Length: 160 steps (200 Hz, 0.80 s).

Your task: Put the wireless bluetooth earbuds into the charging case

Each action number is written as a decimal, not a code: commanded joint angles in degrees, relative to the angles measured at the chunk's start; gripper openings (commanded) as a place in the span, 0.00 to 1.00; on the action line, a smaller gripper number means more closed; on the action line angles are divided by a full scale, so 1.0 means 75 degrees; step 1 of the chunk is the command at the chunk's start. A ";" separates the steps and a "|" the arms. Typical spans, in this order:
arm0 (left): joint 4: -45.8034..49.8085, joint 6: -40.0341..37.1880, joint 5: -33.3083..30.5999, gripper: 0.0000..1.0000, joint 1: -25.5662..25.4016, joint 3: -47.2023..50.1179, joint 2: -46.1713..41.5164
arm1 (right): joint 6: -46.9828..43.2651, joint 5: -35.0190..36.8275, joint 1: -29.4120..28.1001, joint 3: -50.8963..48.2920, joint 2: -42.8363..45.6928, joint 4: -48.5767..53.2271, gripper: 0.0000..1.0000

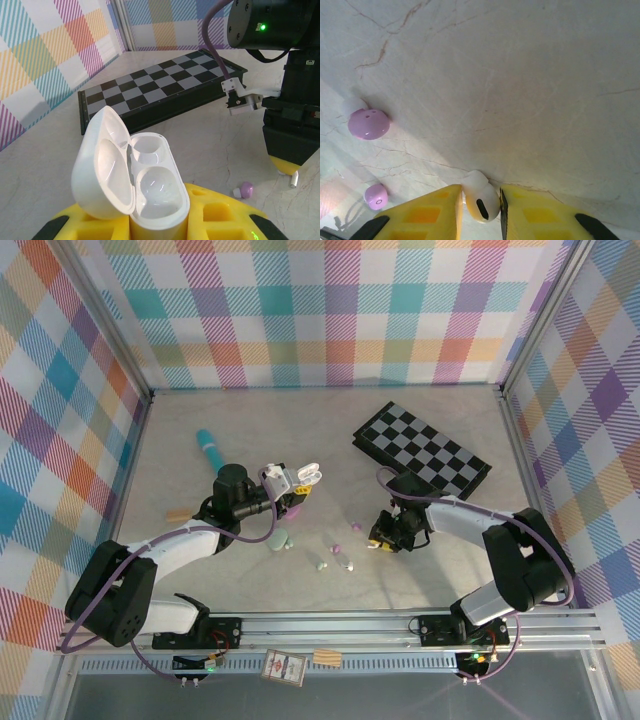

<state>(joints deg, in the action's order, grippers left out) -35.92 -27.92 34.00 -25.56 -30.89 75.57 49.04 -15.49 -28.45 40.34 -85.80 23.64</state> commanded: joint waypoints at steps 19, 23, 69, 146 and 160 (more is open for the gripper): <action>0.0037 -0.0074 0.0274 0.08 0.0080 -0.0199 -0.0050 | -0.0296 0.0199 -0.0004 -0.0071 -0.0062 0.0063 0.24; 0.0042 -0.0074 0.0283 0.08 0.0080 -0.0205 -0.0050 | -0.0357 0.0222 -0.0007 -0.0064 -0.0057 0.0082 0.23; 0.0203 -0.0106 0.0325 0.07 0.0068 -0.0309 -0.0005 | -0.1346 0.0665 -0.0035 0.0287 0.0293 0.0520 0.22; 0.0884 -0.0133 0.0675 0.07 -0.0013 -0.0451 -0.0042 | -0.3992 0.2285 -0.0506 0.1376 0.1499 0.0863 0.21; 0.1070 -0.0147 0.0799 0.07 -0.0053 -0.0450 -0.0060 | -0.4625 0.2471 -0.0615 0.1691 0.1645 0.0847 0.21</action>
<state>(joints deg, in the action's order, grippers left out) -30.41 -28.12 36.91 -25.65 -32.82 75.59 25.52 -1.72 -31.88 48.88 -75.83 28.82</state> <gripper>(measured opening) 0.212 0.213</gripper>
